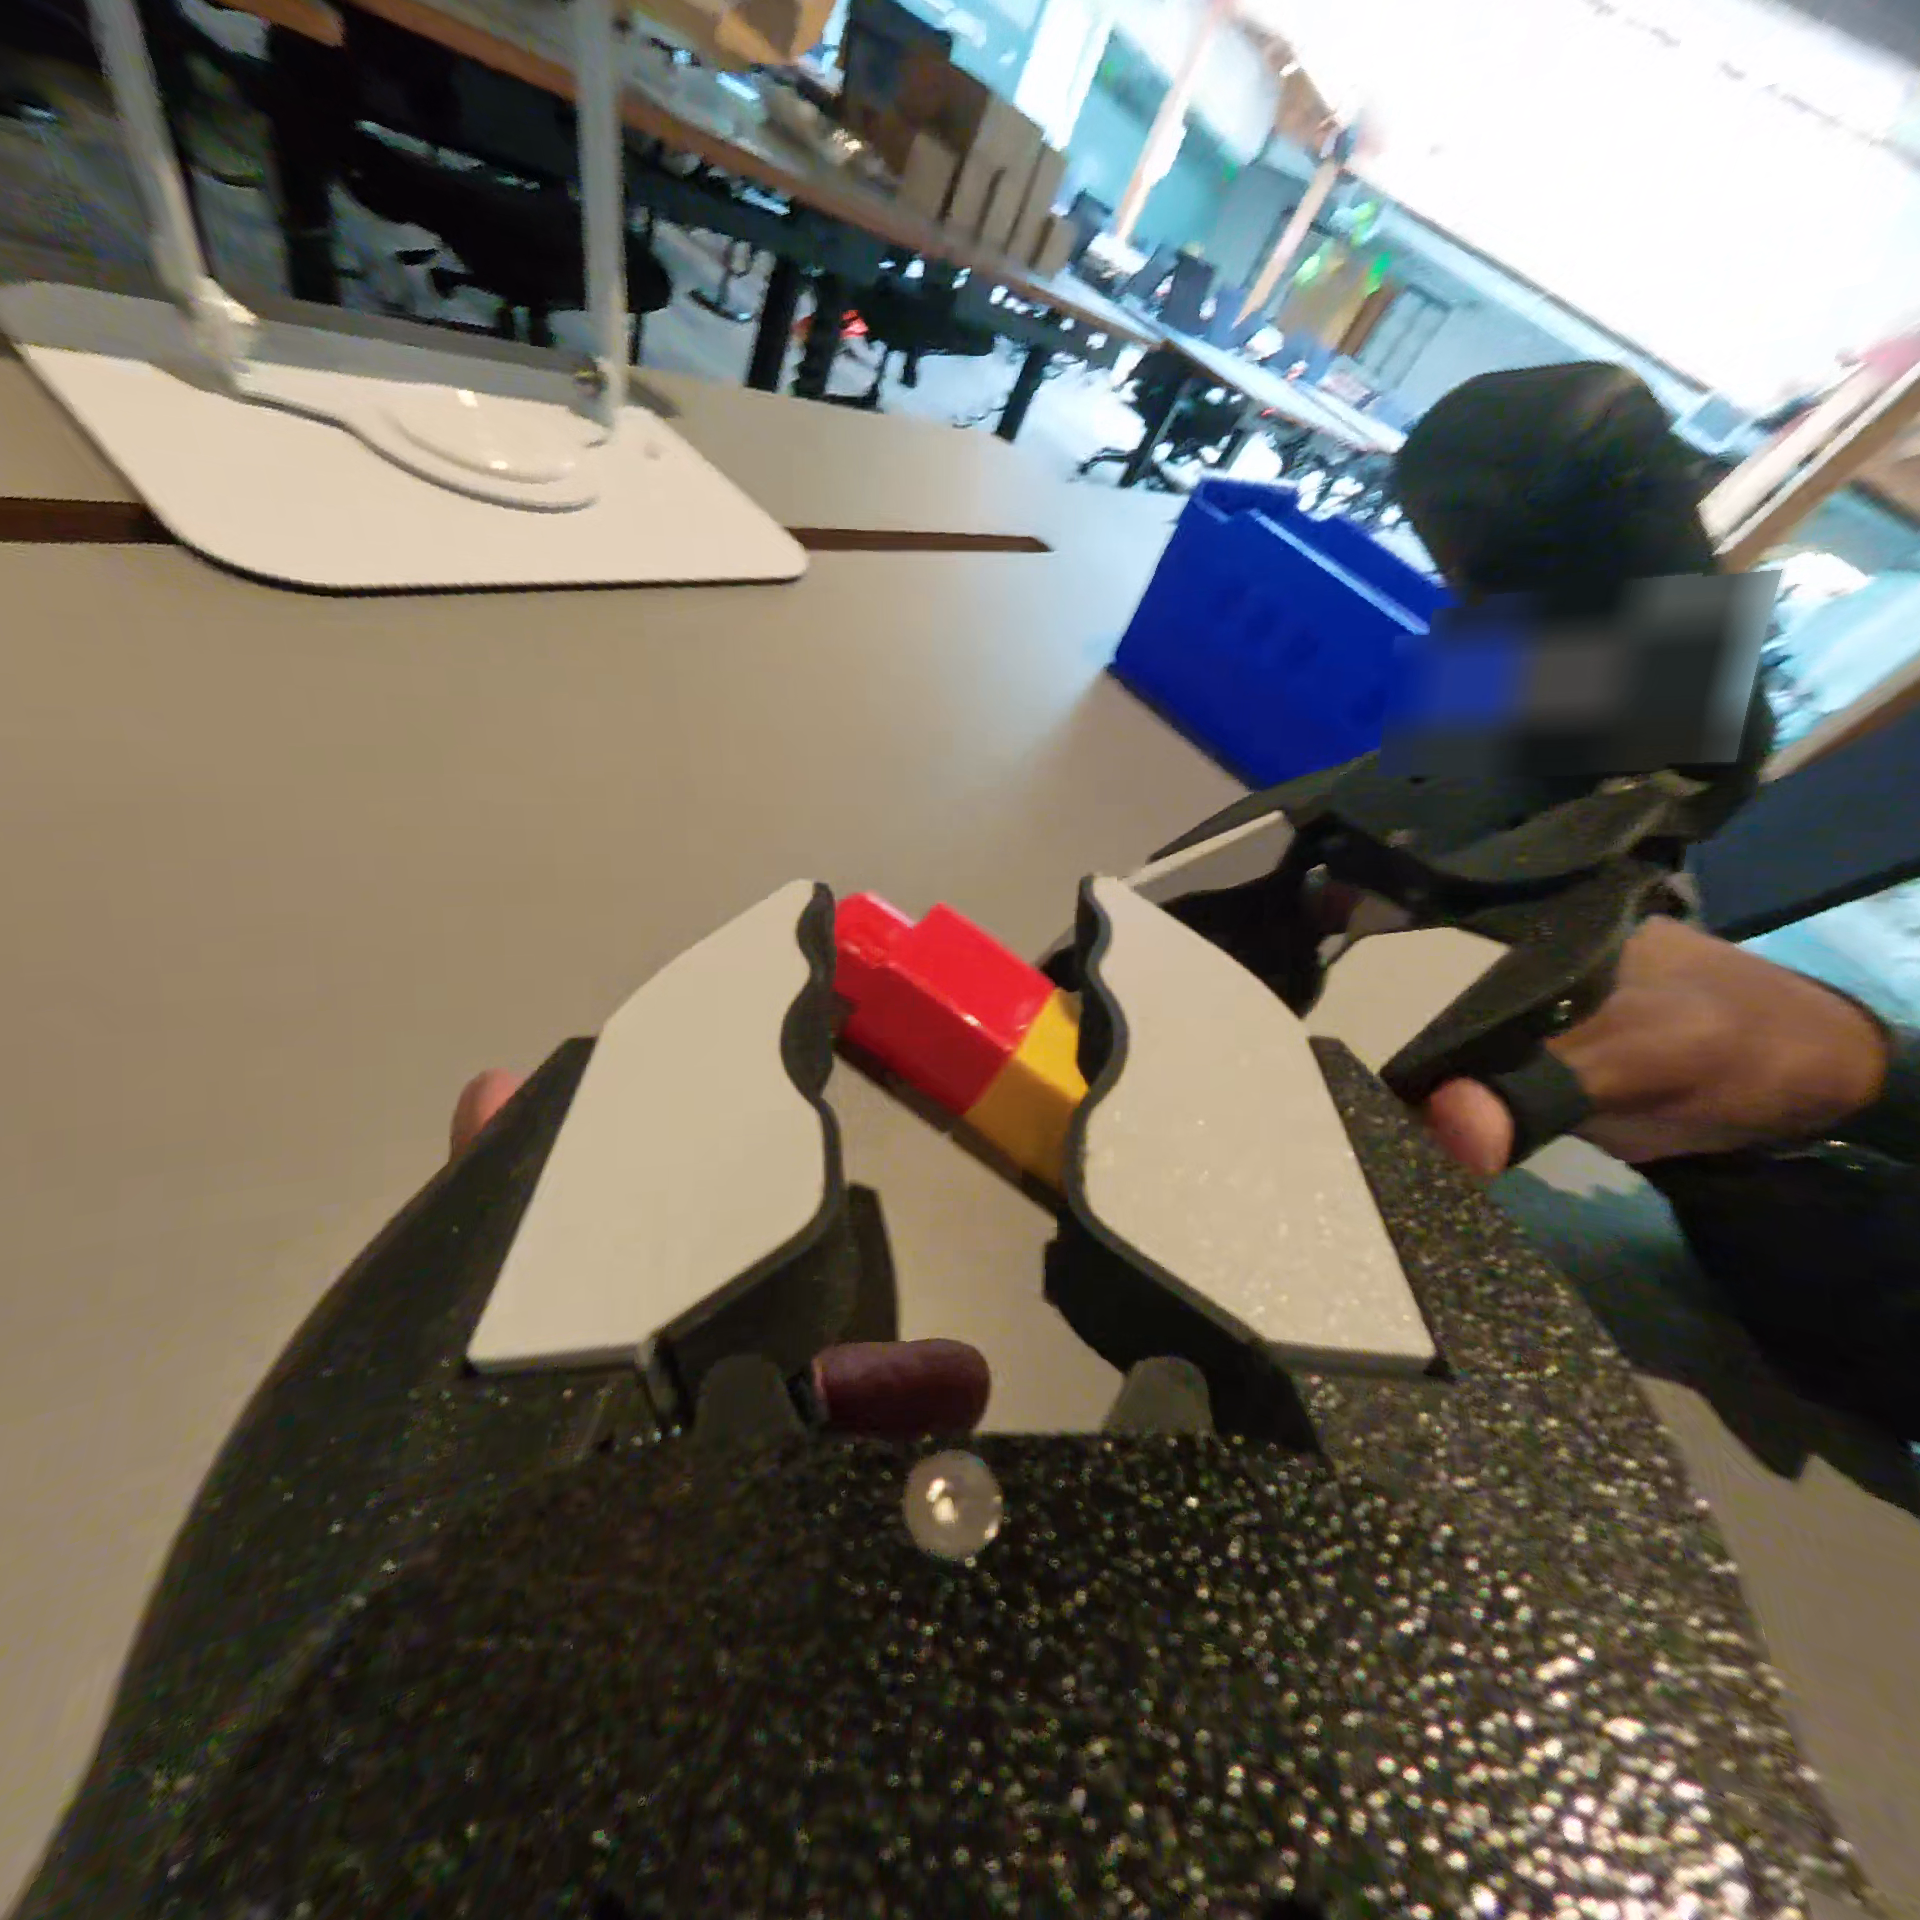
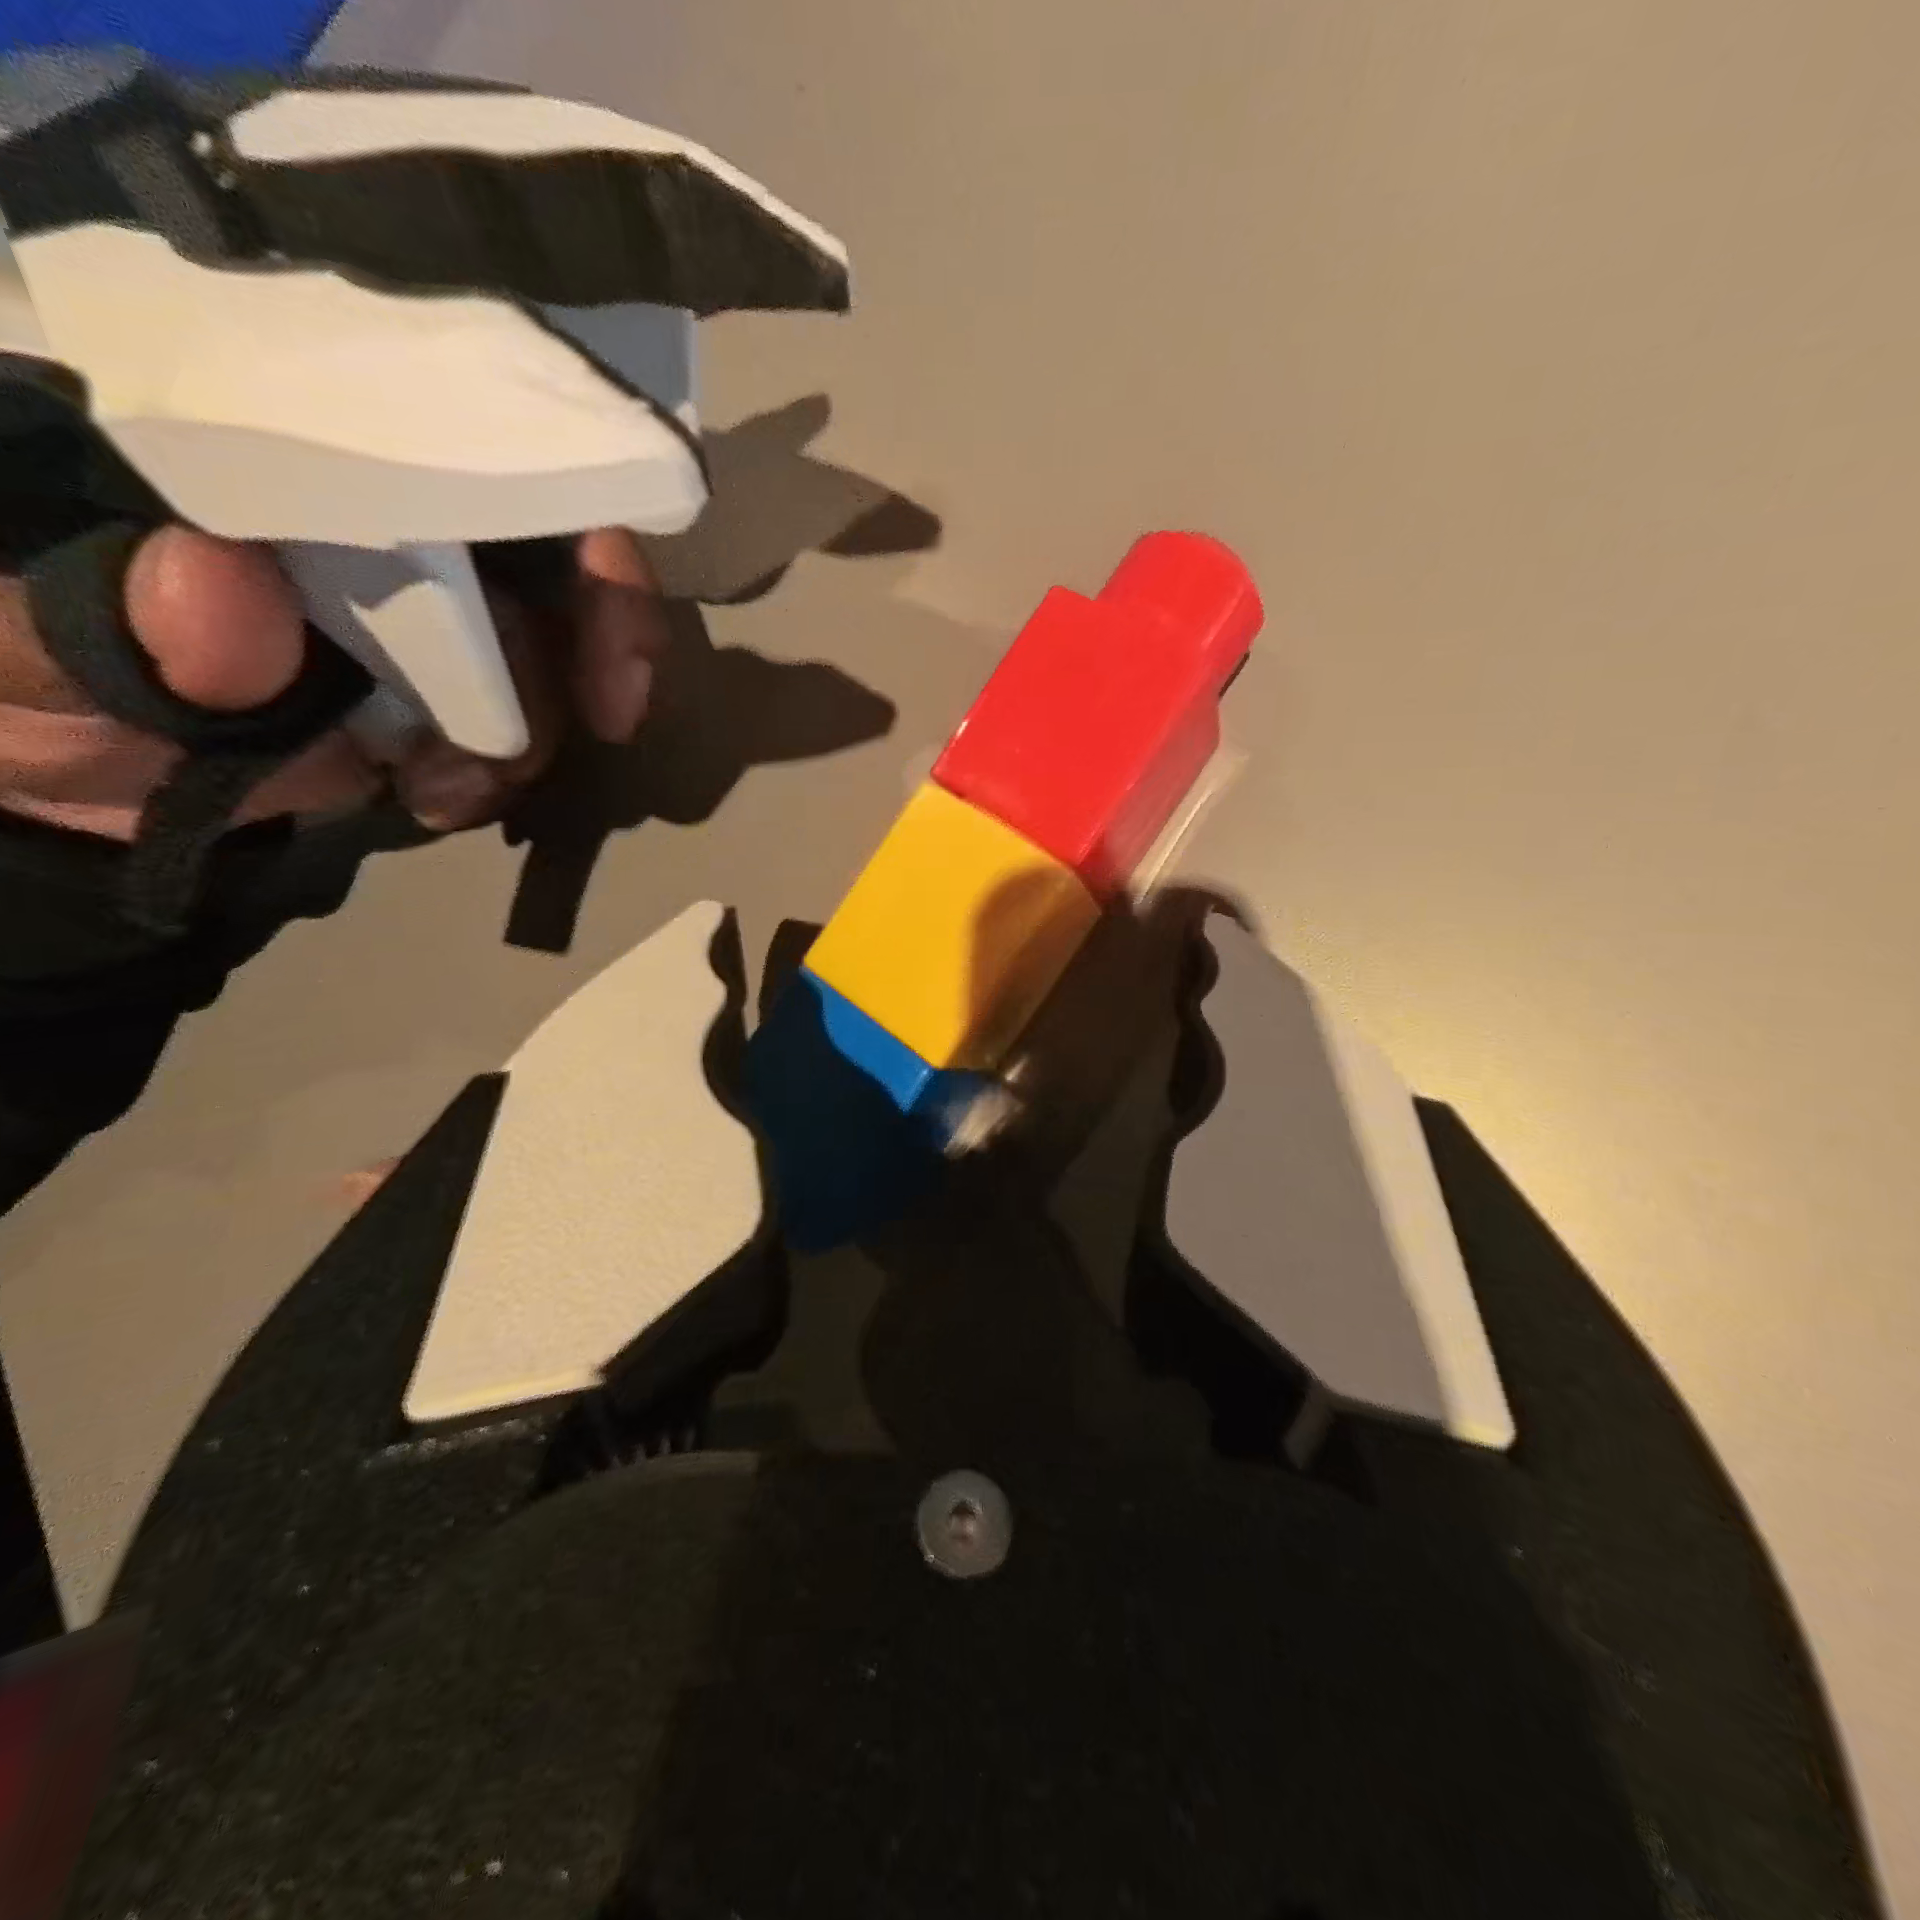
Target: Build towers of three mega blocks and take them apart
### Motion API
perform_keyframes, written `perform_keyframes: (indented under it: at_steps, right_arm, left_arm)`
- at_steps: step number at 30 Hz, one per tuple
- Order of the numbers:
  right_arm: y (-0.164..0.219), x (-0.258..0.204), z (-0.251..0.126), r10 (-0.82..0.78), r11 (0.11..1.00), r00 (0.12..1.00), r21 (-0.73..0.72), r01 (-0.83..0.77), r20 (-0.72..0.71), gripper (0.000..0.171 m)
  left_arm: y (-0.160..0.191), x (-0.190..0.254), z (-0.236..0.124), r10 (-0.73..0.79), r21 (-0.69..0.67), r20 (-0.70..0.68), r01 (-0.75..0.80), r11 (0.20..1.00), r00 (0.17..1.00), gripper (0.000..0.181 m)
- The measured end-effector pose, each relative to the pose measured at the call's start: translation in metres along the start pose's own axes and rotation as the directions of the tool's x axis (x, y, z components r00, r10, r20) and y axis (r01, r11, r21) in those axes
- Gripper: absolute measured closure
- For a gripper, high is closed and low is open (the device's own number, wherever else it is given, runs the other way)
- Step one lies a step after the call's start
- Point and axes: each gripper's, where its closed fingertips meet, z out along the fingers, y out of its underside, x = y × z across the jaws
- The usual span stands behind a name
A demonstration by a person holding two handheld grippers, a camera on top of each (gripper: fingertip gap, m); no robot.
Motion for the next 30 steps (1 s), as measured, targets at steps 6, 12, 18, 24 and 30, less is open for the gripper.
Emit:
perform_keyframes:
  at_steps: [6, 12, 18, 24, 30]
  right_arm:
    - [-0.002, 0.009, 0.005, -0.057, 0.995, 0.994, -0.084, 0.049, -0.094, 0.098]
    - [0.000, 0.008, 0.006, -0.119, 0.973, 0.987, -0.212, 0.095, -0.107, 0.116]
    - [0.004, 0.015, -0.004, -0.132, 0.971, 0.990, -0.206, 0.119, -0.049, 0.125]
    - [-0.026, 0.006, -0.031, -0.146, 0.989, 0.984, 0.052, 0.142, 0.102, 0.129]
    - [-0.058, -0.033, -0.079, -0.313, 0.879, 0.874, 0.461, 0.118, 0.372, 0.129]
  left_arm:
    - [0.006, -0.005, 0.001, 0.026, -0.048, 0.036, -0.025, 0.999, 0.999, 0.138]
    - [0.010, -0.003, 0.002, 0.091, -0.083, 0.057, -0.086, 0.993, 0.994, 0.139]
    - [0.009, -0.006, 0.000, 0.094, -0.083, 0.070, -0.088, 0.993, 0.993, 0.140]
    - [0.007, -0.007, -0.001, 0.102, -0.072, 0.071, -0.097, 0.993, 0.992, 0.141]
    - [-0.017, 0.024, -0.006, 0.107, 0.117, -0.123, -0.092, 0.989, 0.987, 0.136]
